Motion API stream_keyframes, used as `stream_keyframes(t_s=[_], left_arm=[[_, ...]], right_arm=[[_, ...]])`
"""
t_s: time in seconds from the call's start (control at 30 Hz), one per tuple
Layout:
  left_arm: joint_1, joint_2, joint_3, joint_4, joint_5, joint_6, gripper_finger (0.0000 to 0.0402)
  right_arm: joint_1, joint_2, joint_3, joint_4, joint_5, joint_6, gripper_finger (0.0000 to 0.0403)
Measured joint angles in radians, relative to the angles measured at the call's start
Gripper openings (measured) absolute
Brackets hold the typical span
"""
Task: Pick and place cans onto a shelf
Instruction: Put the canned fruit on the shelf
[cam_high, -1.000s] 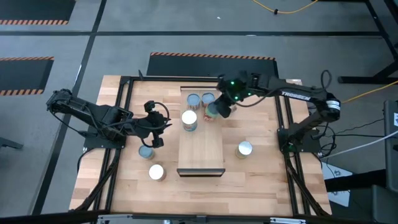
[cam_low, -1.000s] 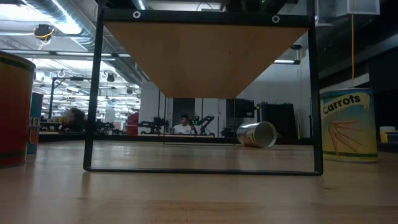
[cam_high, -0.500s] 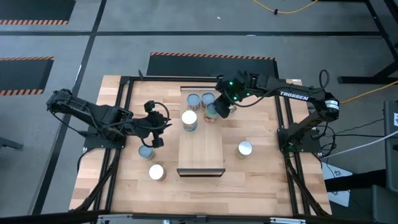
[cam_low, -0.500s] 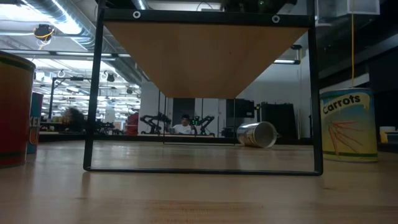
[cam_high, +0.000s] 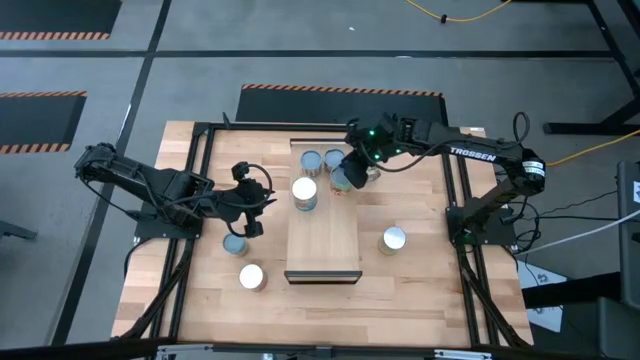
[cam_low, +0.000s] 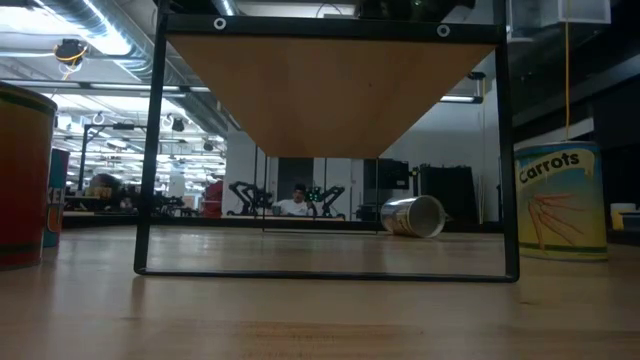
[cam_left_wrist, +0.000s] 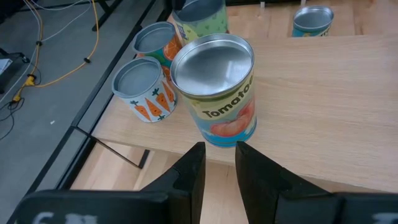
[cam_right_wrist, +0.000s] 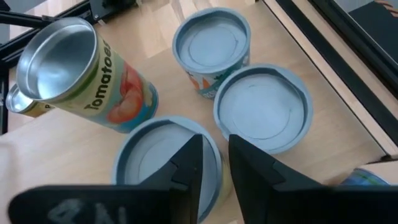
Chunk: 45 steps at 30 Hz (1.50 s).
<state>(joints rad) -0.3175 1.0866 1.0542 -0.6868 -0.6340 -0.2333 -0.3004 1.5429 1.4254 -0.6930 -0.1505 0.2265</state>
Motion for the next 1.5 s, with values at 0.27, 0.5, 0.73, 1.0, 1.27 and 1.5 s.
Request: stream_keyframes(t_s=[0.27, 0.5, 0.73, 1.0, 1.27, 1.5], left_arm=[[0.0, 0.0, 0.0, 0.0, 0.0, 0.0, 0.0082], [0.0, 0.0, 0.0, 0.0, 0.0, 0.0, 0.0082], [0.0, 0.0, 0.052, 0.002, 0.0, -0.063, 0.0082], [0.0, -0.01, 0.172, -0.201, 0.158, -0.254, 0.0082], [-0.003, -0.008, 0.207, -0.597, 0.388, -0.554, 0.0082], [-0.019, 0.001, 0.156, -0.705, 0.421, -0.706, 0.0082]], right_arm=[[0.0, -0.001, 0.0, 0.05, 0.0, 0.0, 0.0083], [0.0, -0.02, 0.105, -0.059, -0.001, -0.12, 0.0083], [0.023, -0.024, 0.207, -0.253, 0.0, -0.232, 0.0083], [0.092, -0.022, 0.138, -0.304, 0.001, -0.277, 0.0083], [0.143, -0.023, 0.105, -0.289, 0.002, -0.312, 0.0083], [0.162, -0.023, 0.105, -0.327, 0.003, -0.317, 0.0083]])
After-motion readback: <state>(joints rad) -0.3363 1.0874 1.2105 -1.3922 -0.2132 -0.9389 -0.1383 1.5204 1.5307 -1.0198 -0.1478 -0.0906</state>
